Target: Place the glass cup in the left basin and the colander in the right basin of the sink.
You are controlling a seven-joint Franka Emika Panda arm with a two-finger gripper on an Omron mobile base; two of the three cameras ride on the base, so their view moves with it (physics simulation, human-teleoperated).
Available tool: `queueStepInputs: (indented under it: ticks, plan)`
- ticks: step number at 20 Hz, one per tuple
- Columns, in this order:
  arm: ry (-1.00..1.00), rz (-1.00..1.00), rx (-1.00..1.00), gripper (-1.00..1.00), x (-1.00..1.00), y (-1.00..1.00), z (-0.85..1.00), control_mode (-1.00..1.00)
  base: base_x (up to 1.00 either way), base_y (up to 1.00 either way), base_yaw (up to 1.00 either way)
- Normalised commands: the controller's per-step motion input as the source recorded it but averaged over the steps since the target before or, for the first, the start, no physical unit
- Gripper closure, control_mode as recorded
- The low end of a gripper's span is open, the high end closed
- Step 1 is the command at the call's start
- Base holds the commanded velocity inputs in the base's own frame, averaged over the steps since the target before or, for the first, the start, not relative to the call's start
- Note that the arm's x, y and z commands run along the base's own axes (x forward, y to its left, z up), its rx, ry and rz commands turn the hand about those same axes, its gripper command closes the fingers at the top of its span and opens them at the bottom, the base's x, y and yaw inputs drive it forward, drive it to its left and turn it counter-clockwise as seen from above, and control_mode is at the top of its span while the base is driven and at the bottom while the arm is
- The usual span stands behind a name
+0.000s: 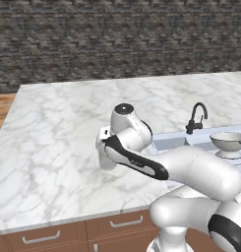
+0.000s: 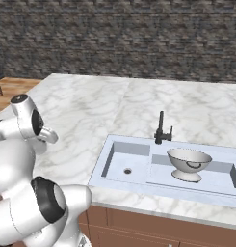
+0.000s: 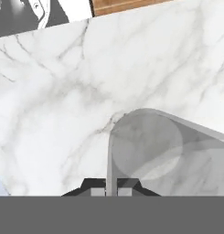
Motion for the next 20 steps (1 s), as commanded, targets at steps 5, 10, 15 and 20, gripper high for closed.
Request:
queueStepInputs:
  ticks: [5,10,15,20]
  plan:
    - [0.01,-0.28,0.00,1.00,0.01,-0.45,0.20,-1.00,0.00,0.00,0.00]
    - [0.02,-0.24,0.00,1.00,0.13,-0.51,0.07,-1.00,0.00,0.00,0.00]
    - [0.02,-0.19,0.01,1.00,0.21,-0.59,0.01,-1.00,0.00,0.00,0.00]
    - [0.03,-0.17,0.03,1.00,0.29,-0.60,0.00,-1.00,0.00,0.00,0.00]
